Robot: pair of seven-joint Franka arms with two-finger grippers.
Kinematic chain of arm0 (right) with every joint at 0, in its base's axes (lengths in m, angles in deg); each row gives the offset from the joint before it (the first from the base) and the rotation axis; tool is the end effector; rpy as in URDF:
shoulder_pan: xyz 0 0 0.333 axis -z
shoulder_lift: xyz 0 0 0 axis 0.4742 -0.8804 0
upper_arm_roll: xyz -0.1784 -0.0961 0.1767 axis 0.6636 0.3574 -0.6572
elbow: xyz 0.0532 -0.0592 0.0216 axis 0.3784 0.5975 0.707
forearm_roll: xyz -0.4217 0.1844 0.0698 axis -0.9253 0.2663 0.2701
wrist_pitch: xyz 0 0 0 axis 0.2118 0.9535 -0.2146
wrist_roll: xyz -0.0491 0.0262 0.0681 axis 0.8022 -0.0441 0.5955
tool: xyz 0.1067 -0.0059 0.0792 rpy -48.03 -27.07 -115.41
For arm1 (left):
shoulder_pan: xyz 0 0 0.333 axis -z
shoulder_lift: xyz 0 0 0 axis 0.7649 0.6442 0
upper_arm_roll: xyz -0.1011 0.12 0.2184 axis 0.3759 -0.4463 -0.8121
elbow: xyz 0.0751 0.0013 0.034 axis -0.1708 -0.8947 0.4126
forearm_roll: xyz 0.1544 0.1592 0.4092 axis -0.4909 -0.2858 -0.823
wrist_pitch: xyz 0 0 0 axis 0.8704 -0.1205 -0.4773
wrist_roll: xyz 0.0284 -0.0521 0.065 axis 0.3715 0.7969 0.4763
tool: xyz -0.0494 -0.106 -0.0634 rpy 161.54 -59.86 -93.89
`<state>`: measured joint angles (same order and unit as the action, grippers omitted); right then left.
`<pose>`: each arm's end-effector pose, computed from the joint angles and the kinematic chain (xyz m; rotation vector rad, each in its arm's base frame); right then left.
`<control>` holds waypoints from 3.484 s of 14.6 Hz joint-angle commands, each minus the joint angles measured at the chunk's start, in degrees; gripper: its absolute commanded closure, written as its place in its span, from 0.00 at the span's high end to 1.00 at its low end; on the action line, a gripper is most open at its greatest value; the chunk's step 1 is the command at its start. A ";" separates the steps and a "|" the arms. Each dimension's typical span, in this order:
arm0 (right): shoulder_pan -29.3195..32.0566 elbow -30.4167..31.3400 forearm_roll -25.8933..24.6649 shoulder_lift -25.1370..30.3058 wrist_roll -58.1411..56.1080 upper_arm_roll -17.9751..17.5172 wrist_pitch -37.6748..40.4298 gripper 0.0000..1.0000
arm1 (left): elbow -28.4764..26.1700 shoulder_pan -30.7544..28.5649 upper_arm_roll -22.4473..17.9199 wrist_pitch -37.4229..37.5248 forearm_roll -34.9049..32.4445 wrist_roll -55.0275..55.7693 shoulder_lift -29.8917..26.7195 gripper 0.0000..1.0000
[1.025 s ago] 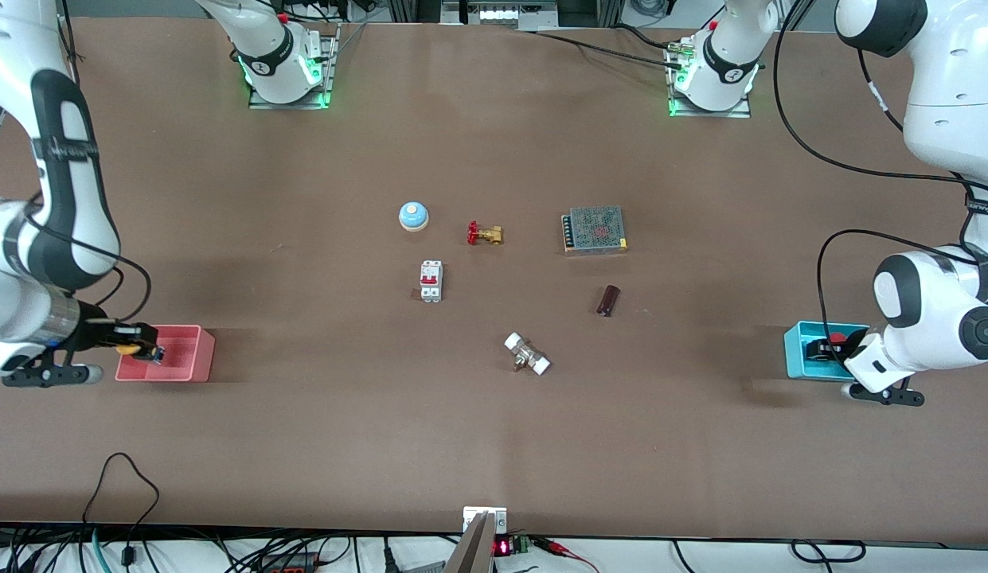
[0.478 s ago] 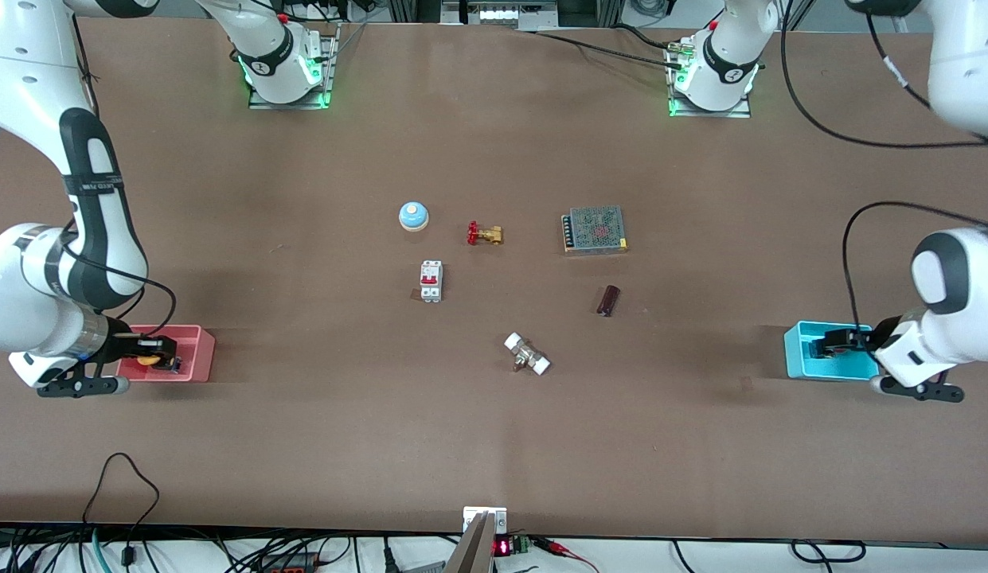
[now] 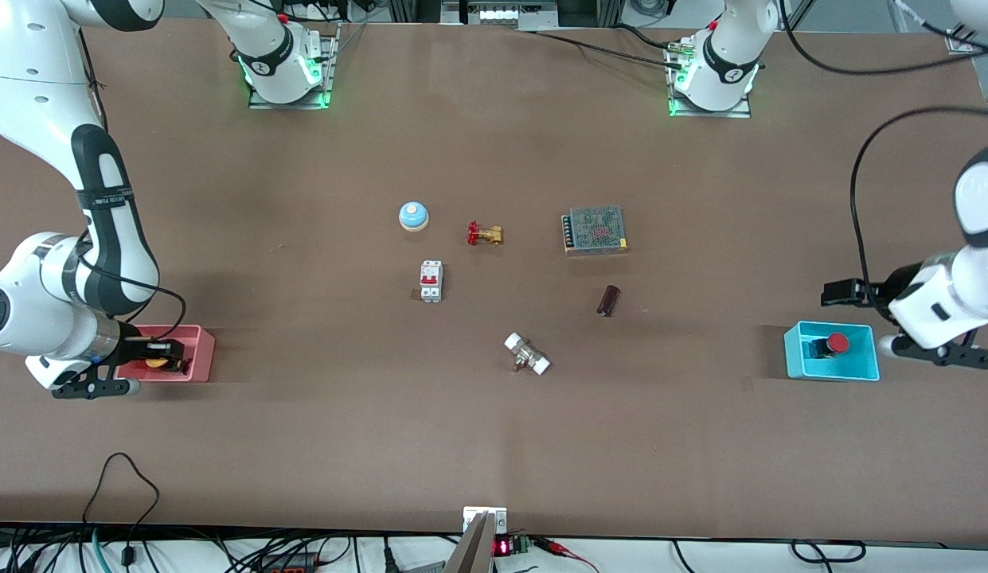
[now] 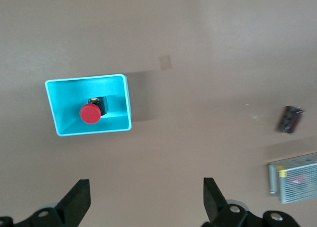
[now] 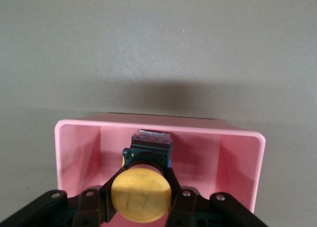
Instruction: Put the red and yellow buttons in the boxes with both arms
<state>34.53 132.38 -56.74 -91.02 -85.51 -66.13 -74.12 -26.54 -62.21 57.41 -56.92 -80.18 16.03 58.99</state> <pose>0.7274 -0.1197 0.1222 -3.1329 -0.0964 0.0194 0.7137 0.0249 0.3924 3.1036 -0.1737 -0.2162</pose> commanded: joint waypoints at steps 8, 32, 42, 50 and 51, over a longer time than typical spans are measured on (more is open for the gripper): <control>0.54 1.20 1.18 1.23 -1.65 -0.07 0.82 0.75 | 0.46 7.81 -0.36 11.94 -3.00 6.52 -10.01 1.00; -4.29 4.61 -3.83 38.67 7.57 -3.41 37.06 1.00 | -16.86 15.12 -11.97 -0.37 3.59 2.66 -24.00 1.00; -5.61 3.13 -4.09 37.62 8.55 -3.41 39.59 1.00 | -16.86 15.30 -11.62 0.24 3.59 3.27 -24.17 1.00; -5.35 3.13 -4.00 37.36 8.72 -3.24 39.50 1.00 | -16.78 15.39 -11.70 0.42 3.59 3.27 -24.17 1.00; -5.44 3.13 -3.91 37.36 8.72 -3.24 39.50 1.00 | -16.78 15.39 -11.70 0.42 3.59 3.27 -24.17 1.00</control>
<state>29.09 135.98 -60.13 -53.68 -77.69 -69.32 -35.48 -45.12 -47.11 45.89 -57.86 -77.34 19.97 34.09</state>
